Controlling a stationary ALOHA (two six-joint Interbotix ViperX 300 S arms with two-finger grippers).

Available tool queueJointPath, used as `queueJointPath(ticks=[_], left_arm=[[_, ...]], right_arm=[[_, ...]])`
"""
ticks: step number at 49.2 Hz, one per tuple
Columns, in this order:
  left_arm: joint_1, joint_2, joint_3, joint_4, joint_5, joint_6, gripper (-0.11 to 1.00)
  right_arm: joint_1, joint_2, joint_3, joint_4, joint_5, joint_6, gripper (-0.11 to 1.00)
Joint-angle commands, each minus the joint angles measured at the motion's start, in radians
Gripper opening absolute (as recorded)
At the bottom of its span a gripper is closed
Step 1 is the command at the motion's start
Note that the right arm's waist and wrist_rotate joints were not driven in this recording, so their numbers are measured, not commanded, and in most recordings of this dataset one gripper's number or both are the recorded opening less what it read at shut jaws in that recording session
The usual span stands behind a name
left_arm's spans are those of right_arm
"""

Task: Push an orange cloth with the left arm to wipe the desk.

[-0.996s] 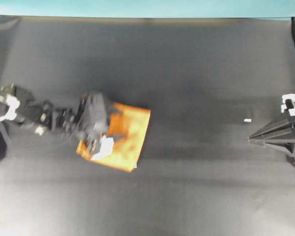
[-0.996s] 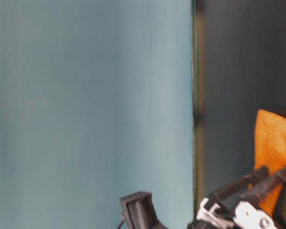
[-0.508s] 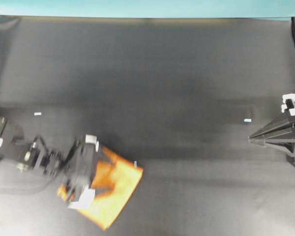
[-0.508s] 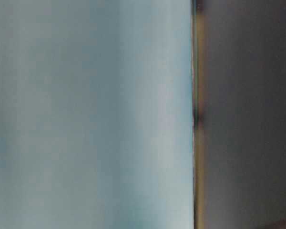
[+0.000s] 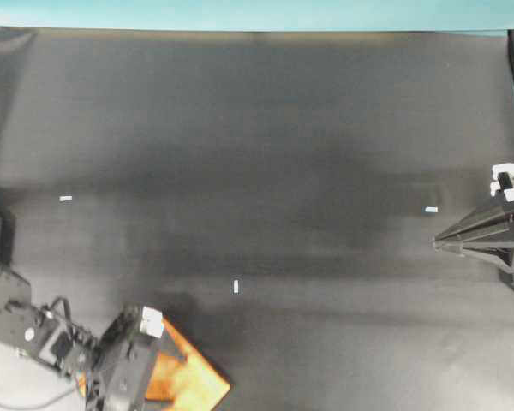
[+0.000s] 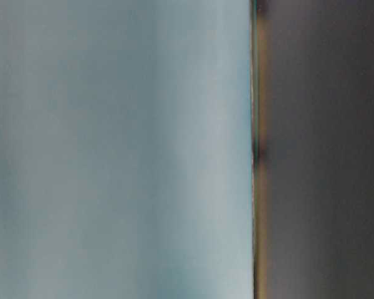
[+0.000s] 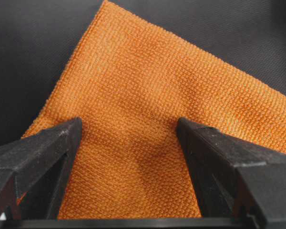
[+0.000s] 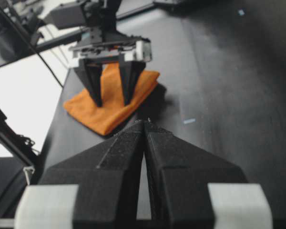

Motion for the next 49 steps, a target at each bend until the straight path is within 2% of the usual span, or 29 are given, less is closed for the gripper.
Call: queueJointPath(ticks=[1,21,33,49], left_arm=[[-0.009,0.000,-0.020,0.005,0.005,0.000,0.80],[0.005,-0.032,-0.017,0.003,-0.048,0.014,0.80],[0.028,-0.133,0.031,0.003,-0.046,0.031,0.80],[0.044,-0.304,0.097,0.003,-0.044,0.086,0.80]], right_arm=[[0.000,0.005,-0.008,0.002,-0.014,0.000,0.00],[0.002,0.003,-0.008,0.002,-0.015,0.000,0.00],[0.002,0.003,-0.008,0.002,-0.014,0.000,0.00],[0.002,0.000,-0.009,0.002,-0.011,0.000,0.00]])
